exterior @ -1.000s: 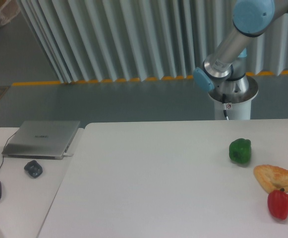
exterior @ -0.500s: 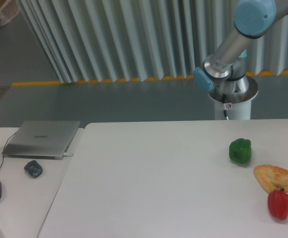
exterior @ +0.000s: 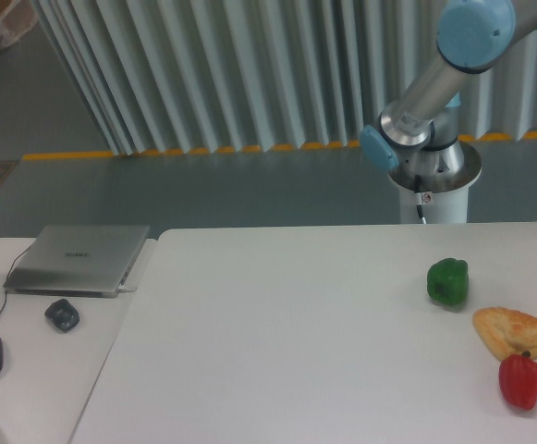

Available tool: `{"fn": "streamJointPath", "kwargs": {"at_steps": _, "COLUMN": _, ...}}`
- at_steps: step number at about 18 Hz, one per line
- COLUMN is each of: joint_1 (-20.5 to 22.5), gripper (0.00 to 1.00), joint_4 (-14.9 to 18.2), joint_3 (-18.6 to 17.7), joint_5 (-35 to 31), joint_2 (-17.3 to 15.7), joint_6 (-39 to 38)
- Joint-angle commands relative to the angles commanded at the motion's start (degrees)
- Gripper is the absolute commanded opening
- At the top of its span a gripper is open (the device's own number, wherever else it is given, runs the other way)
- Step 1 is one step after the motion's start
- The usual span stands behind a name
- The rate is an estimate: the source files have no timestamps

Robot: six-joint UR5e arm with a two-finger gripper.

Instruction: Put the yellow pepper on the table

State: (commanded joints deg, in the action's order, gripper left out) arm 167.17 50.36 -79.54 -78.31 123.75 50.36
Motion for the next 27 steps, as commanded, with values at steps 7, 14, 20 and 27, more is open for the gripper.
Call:
{"fn": "streamJointPath", "kwargs": {"at_steps": 7, "joint_1": 0.1, "gripper": 0.24, "joint_4": 0.3, "joint_3": -0.5, "joint_5": 1.0, "joint_2": -1.1, "joint_6": 0.1}}
{"fn": "streamJointPath", "kwargs": {"at_steps": 14, "joint_1": 1.2, "gripper": 0.24, "joint_4": 11.8, "joint_3": 1.6, "joint_5": 2.7, "joint_2": -6.2, "joint_6": 9.0}}
{"fn": "streamJointPath", "kwargs": {"at_steps": 20, "joint_1": 0.7, "gripper": 0.24, "joint_4": 19.9, "joint_3": 2.2, "joint_5": 2.3, "joint_2": -9.3, "joint_6": 19.1}}
{"fn": "streamJointPath", "kwargs": {"at_steps": 27, "joint_1": -7.4, "gripper": 0.24, "joint_4": 28.9, "joint_3": 1.0, "joint_5": -7.2, "joint_2": -12.5, "joint_6": 25.2}}
